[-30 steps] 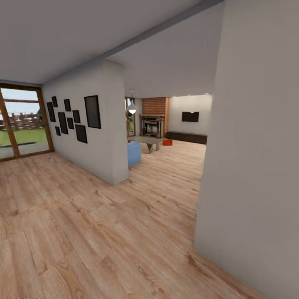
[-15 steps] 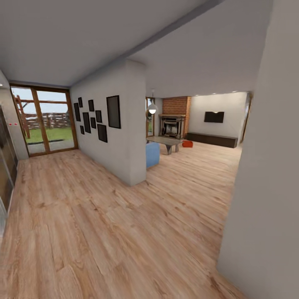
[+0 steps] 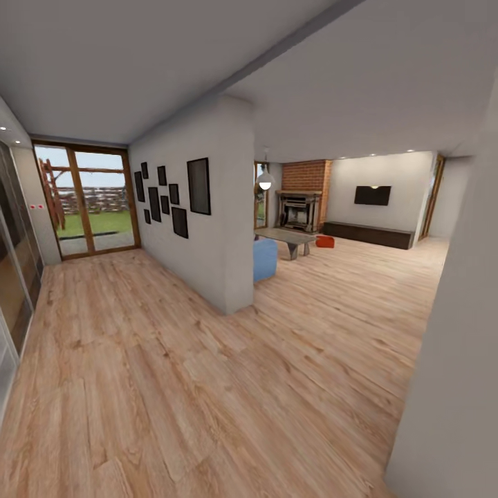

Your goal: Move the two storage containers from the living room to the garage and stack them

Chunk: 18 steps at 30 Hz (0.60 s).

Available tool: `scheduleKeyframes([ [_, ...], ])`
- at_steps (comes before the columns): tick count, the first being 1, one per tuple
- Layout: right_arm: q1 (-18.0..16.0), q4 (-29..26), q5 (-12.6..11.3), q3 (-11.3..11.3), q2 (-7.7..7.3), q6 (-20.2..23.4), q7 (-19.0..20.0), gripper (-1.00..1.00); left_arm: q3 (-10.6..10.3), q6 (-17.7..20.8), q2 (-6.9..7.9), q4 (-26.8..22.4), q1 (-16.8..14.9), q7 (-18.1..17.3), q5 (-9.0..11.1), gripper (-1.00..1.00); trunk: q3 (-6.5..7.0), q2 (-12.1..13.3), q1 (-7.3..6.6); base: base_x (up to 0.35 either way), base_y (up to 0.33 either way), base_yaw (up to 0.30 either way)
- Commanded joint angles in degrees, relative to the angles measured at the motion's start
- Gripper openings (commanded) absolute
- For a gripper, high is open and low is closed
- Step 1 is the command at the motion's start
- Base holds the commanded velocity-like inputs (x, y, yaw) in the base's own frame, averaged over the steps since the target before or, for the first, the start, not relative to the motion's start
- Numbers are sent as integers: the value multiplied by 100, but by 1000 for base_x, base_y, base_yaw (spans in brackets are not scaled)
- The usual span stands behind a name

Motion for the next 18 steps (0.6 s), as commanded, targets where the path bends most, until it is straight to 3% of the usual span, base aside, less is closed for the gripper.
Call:
scheduleKeyframes([
  [1,-7,16,-36,49,3,-25,3,100,-49,-17,1,3,-4,7,43,100,-8,-6,4,322,0,4],
  [18,-7,16,10,68,-6,26,3,100,-49,-16,2,3,-3,7,43,100,-8,-6,4,322,0,1],
])
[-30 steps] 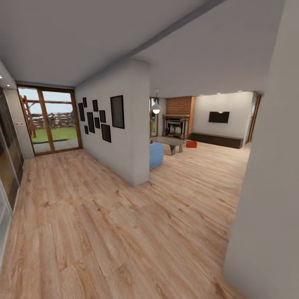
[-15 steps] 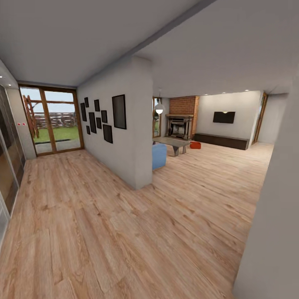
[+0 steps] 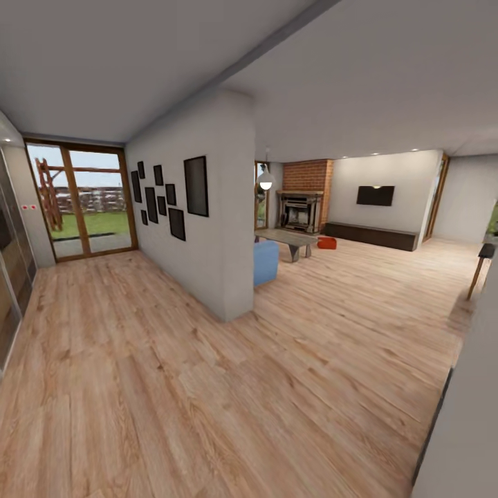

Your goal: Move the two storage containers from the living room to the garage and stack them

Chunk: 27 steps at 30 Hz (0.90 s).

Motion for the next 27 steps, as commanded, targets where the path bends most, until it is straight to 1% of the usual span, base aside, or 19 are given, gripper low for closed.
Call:
scheduleKeyframes([
  [1,-7,16,-39,48,3,-22,3,100,-49,-11,0,3,-4,7,43,100,-8,-6,4,322,0,0],
  [12,-7,16,-81,41,1,-82,3,100,-48,15,2,3,-4,7,43,100,-8,-6,4,322,0,0],
  [20,-7,16,-41,64,9,-82,1,100,-49,15,2,3,-4,7,45,100,-8,-6,4,322,0,0],
  [27,-7,16,-73,40,22,-92,-12,100,-49,15,2,3,-4,7,44,100,-8,-6,4,322,0,0],
])
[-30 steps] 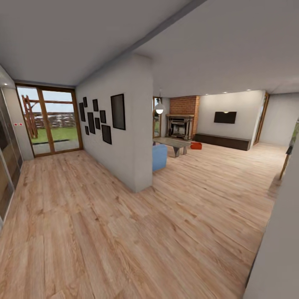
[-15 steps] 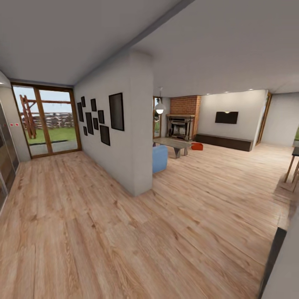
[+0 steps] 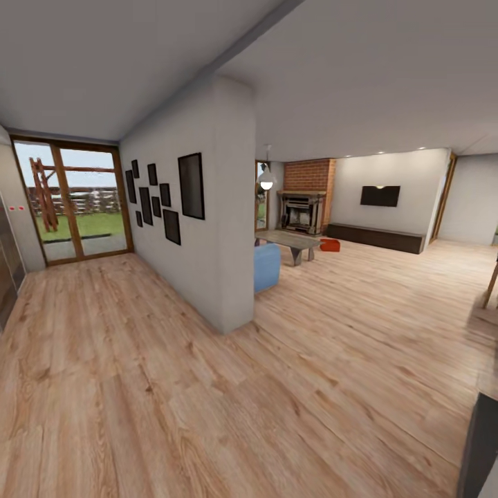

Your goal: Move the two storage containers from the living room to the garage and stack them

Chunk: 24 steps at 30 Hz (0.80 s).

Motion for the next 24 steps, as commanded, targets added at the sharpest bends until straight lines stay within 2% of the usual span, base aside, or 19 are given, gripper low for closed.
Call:
scheduleKeyframes([
  [1,-7,16,-41,45,3,-27,0,100,-49,-17,0,3,-4,7,43,100,-8,-5,4,322,0,0],
  [24,-7,16,-29,43,-16,-19,7,100,-49,-40,-7,3,-4,7,43,100,-8,-5,4,322,0,0],
])
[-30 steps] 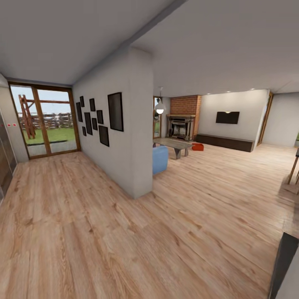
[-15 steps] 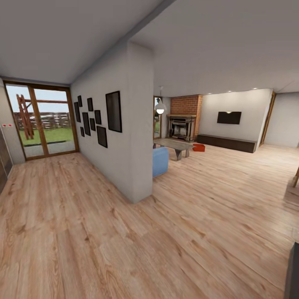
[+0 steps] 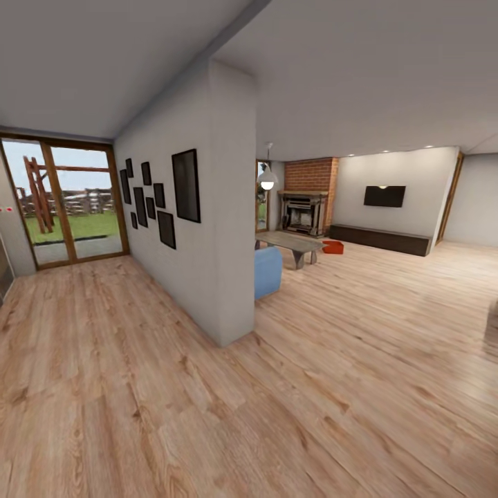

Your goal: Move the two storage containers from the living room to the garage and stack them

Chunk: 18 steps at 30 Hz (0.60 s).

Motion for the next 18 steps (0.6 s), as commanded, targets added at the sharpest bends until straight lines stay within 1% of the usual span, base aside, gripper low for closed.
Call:
scheduleKeyframes([
  [1,-7,16,-38,46,1,-26,2,100,-49,-16,-1,3,-4,7,42,100,-8,-6,4,322,0,0],
  [15,-7,16,-38,43,0,-26,2,100,-49,-18,-2,3,-4,7,42,100,-8,-6,4,322,0,0],
  [18,-7,16,-28,50,3,-26,2,100,-49,-18,-2,3,-4,7,42,100,-8,-6,4,322,0,-99],
])
